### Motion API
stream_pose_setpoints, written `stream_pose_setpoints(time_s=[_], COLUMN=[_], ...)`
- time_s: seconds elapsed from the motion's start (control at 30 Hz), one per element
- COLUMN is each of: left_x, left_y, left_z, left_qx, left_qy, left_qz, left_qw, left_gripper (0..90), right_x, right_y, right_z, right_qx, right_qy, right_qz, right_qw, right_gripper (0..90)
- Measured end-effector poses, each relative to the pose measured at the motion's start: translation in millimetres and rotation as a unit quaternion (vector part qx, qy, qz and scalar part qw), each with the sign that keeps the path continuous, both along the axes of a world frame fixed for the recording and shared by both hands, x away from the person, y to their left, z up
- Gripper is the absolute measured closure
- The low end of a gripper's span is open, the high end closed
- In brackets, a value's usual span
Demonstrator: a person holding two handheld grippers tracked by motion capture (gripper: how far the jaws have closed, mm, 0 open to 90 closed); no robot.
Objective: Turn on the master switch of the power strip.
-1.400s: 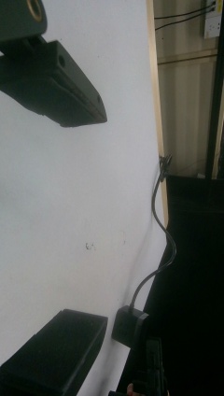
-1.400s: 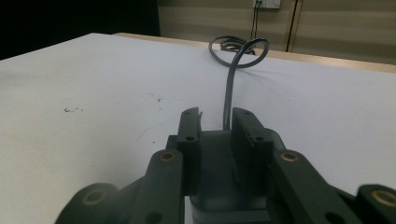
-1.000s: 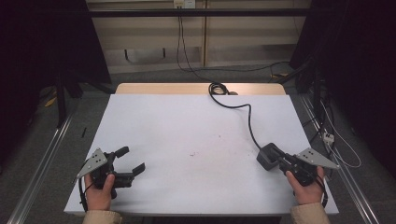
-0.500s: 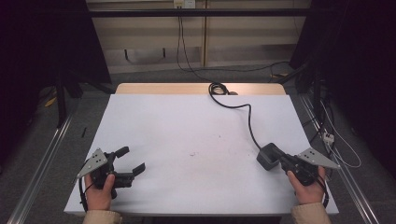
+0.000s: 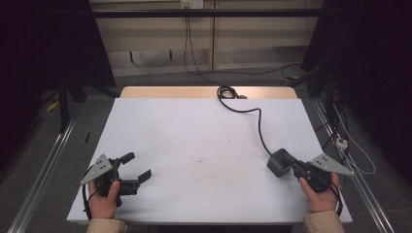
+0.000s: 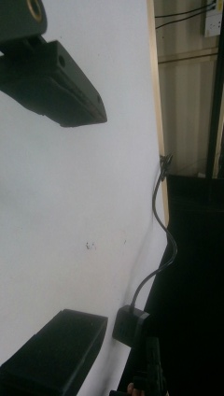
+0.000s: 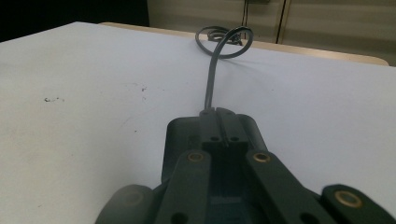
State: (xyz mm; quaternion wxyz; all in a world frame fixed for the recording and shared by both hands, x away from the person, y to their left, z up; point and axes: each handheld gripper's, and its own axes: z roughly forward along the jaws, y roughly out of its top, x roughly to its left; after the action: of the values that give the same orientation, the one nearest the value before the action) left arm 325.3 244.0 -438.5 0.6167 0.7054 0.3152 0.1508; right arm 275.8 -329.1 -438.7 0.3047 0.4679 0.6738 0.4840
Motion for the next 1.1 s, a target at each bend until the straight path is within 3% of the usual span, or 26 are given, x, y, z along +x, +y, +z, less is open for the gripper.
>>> stream_pose_setpoints(time_s=[1.1], left_x=[-0.7], left_y=[0.4], left_z=[0.5], left_qx=[-0.001], left_qy=[-0.001], left_qz=[0.0], left_qw=[1.0], left_gripper=[3.9], right_x=[-0.8], right_y=[2.7], right_z=[-3.3], right_qx=[-0.012], right_qy=[0.002], right_qz=[-0.017], right_qw=[0.9998], right_gripper=[90.0])
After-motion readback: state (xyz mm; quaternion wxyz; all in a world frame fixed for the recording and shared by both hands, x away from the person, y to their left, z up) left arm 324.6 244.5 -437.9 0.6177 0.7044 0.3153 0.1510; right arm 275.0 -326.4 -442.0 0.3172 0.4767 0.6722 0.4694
